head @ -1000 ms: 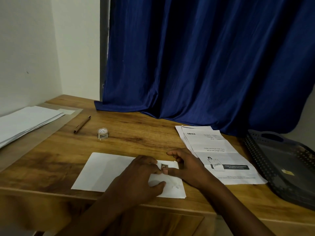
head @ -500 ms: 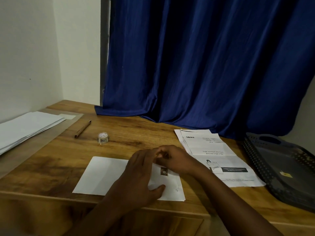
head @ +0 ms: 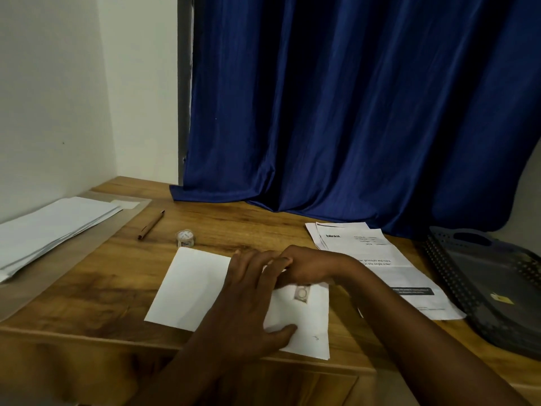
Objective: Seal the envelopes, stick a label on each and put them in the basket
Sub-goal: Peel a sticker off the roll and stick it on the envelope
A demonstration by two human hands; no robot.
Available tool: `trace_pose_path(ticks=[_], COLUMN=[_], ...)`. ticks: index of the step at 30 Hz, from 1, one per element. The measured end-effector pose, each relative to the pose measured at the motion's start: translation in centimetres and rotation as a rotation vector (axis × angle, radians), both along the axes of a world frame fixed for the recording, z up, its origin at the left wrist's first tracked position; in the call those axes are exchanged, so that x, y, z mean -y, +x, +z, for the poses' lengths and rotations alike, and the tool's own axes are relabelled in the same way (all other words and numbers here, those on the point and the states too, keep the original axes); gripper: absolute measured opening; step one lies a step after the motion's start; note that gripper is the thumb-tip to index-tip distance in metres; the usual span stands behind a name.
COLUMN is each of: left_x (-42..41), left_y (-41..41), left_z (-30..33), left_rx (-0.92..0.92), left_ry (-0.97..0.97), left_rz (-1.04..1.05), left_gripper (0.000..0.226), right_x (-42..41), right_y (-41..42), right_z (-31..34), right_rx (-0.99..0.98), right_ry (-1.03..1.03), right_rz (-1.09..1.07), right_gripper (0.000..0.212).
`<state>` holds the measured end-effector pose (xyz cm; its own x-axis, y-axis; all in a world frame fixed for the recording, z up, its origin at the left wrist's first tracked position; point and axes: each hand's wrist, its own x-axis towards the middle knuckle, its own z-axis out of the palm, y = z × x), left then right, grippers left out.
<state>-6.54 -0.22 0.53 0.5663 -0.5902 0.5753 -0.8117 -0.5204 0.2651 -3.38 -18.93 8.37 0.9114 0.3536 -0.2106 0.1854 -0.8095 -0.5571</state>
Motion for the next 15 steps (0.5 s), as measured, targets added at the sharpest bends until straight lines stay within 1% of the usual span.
trace_pose_path(ticks=[1, 2, 5, 6, 10, 13, 15], left_x=[0.0, 0.1, 0.1, 0.1, 0.0, 0.3, 0.9], left_y=[0.0, -0.1, -0.3, -0.3, -0.3, 0.2, 0.8], left_z=[0.1, 0.1, 0.3, 0.3, 0.1, 0.2, 0.2], left_rx=[0.023, 0.042, 0.073, 0.072, -0.019, -0.101, -0.17], left_ry=[-0.001, -0.007, -0.022, -0.033, -0.073, -0.091, -0.053], left_rz=[0.012, 0.031, 0.111, 0.127, 0.127, 0.097, 0.062], left_gripper=[0.097, 0.096, 0.091, 0.09, 0.089, 0.092, 0.093], right_x=[0.4, 0.9, 2.9, 3.7, 6.7, 8.9, 10.5], right_y=[-0.4, -0.8, -2.1, -2.6, -5.4, -8.2, -10.1], right_z=[0.1, 0.1, 0.0, 0.0, 0.3, 0.8, 1.2], right_rx=[-0.016, -0.029, -0.071, -0.076, -0.05, 0.03, 0.093], right_ry=[0.04, 0.074, 0.163, 0.193, 0.361, 0.448, 0.538], right_rz=[-0.004, -0.021, -0.159, -0.221, -0.404, -0.5, -0.575], right_gripper=[0.009, 0.012, 0.037, 0.039, 0.026, 0.027, 0.025])
